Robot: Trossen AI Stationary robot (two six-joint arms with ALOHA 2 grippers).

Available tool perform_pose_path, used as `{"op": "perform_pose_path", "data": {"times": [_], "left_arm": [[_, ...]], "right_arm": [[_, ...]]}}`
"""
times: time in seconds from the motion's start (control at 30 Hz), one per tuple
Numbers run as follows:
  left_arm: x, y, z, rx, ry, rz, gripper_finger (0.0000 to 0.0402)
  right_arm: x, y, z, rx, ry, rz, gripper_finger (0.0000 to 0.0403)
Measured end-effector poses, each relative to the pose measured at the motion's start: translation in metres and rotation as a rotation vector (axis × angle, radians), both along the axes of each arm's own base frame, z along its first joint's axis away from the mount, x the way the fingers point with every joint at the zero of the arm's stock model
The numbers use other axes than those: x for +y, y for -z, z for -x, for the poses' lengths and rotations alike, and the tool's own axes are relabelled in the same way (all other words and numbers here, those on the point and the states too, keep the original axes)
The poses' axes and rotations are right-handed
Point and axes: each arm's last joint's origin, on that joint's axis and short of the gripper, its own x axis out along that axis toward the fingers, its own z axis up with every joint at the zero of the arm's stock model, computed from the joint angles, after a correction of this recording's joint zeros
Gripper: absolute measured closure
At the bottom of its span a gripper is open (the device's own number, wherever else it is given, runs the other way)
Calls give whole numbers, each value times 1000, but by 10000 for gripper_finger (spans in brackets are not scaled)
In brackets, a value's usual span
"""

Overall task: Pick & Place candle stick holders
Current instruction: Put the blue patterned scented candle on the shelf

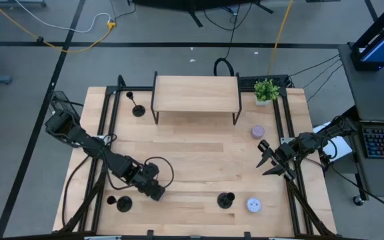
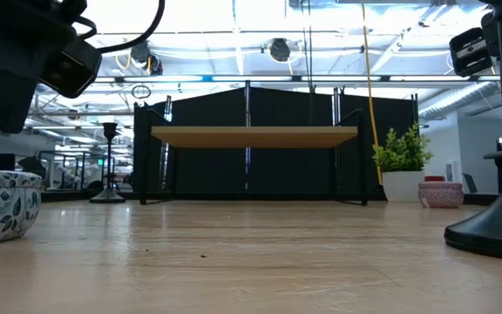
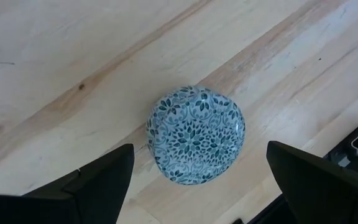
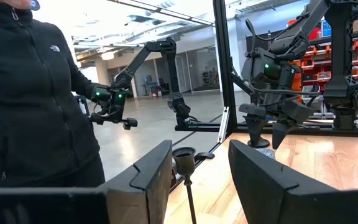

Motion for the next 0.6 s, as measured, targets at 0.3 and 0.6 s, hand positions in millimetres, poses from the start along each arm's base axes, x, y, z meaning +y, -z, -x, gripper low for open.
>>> {"op": "perform_pose_path", "data": {"times": [0.3, 0.6], "left_arm": [[-2, 20, -9, 78, -18, -11, 27], [-18, 36, -33, 210, 2, -43, 27]], "right_arm": [[0, 0, 0, -3, 1, 4, 252], [0, 0, 0, -2, 2, 4, 252]]}}
